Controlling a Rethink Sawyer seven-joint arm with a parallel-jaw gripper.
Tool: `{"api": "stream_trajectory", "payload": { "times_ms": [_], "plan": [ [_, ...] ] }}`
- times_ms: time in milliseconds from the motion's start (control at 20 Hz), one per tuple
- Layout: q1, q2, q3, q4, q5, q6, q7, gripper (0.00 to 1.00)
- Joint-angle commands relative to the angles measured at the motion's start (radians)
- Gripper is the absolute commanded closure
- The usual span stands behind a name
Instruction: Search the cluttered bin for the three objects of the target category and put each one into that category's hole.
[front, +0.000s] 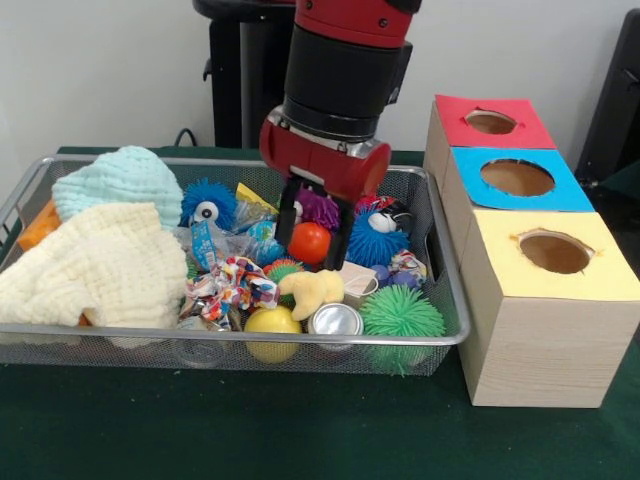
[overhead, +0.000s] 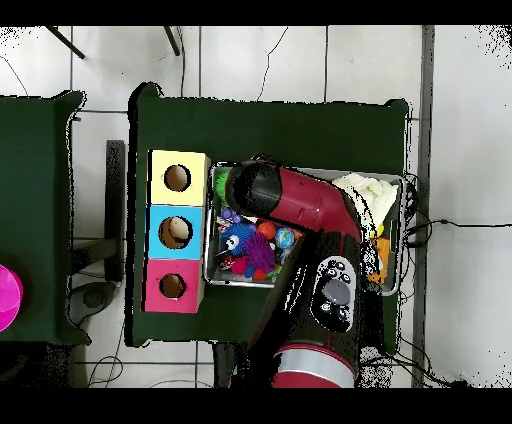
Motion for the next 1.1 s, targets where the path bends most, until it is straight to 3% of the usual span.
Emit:
{"api": "stream_trajectory", "payload": {
  "times_ms": [50, 650, 1100],
  "plan": [
    [-0.042, 0.014, 0.046, 0.138, -0.048, 0.012, 0.078, 0.00],
    [-0.104, 0.011, 0.112, 0.238, -0.063, -0.113, 0.049, 0.00],
    [-0.090, 0.020, 0.104, 0.264, -0.063, -0.156, 0.082, 0.00]
  ]
}}
